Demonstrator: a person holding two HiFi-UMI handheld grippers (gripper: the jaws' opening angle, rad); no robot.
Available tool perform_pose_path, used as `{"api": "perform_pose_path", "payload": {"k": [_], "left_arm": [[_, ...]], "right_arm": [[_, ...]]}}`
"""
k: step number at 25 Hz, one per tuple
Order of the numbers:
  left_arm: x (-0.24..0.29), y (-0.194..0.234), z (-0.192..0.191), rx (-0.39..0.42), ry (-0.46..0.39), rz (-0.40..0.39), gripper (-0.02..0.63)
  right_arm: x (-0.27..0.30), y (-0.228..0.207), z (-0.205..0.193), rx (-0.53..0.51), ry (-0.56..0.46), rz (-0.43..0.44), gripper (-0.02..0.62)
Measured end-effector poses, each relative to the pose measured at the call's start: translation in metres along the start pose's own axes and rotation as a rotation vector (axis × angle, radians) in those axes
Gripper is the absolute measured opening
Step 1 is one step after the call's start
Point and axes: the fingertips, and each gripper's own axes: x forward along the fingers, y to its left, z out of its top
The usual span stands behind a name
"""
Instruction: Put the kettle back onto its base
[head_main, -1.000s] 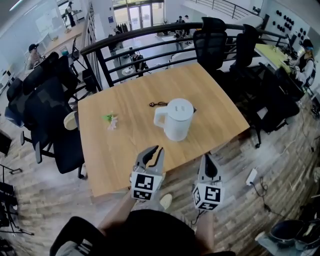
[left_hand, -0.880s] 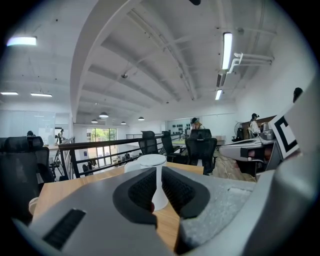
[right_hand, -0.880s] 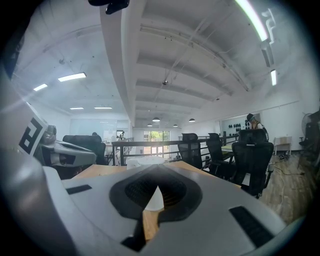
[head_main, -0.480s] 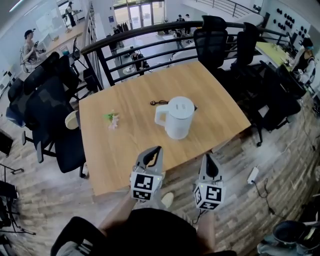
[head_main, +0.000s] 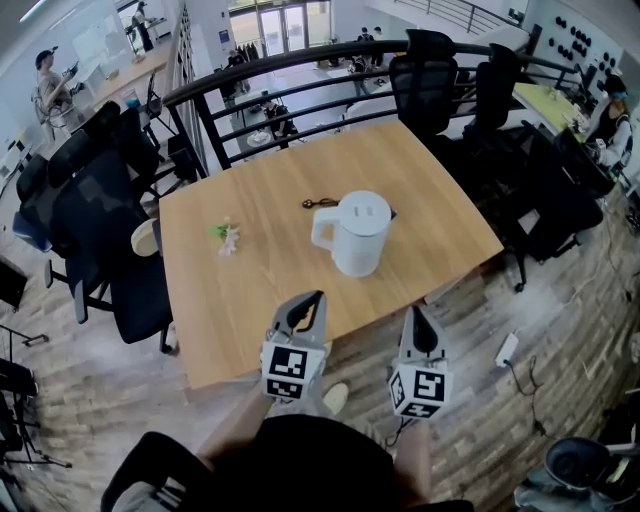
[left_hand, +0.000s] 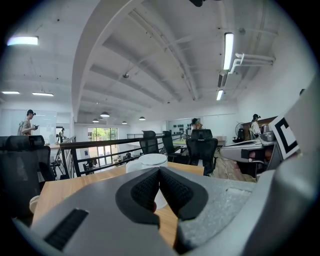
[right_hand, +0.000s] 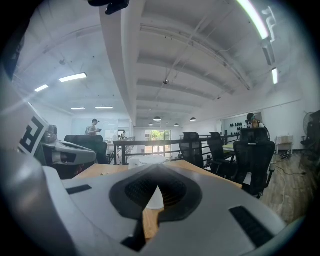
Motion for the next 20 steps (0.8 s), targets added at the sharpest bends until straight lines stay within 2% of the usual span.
{"api": "perform_pose_path", "payload": {"k": [9, 20], "left_arm": [[0.0005, -0.0017, 0.0012, 0.004, -0.003, -0.008, 0.003], [-0.0001, 0.0, 0.0015, 0.005, -0.003, -0.013, 0.003]], "right_arm": [[-0.0006, -0.0014, -0.0086, -0.01, 0.004, -0.001, -0.002], [0.0003, 0.0028, -0.0011, -0.01, 0.0, -0.006, -0.002]]}}
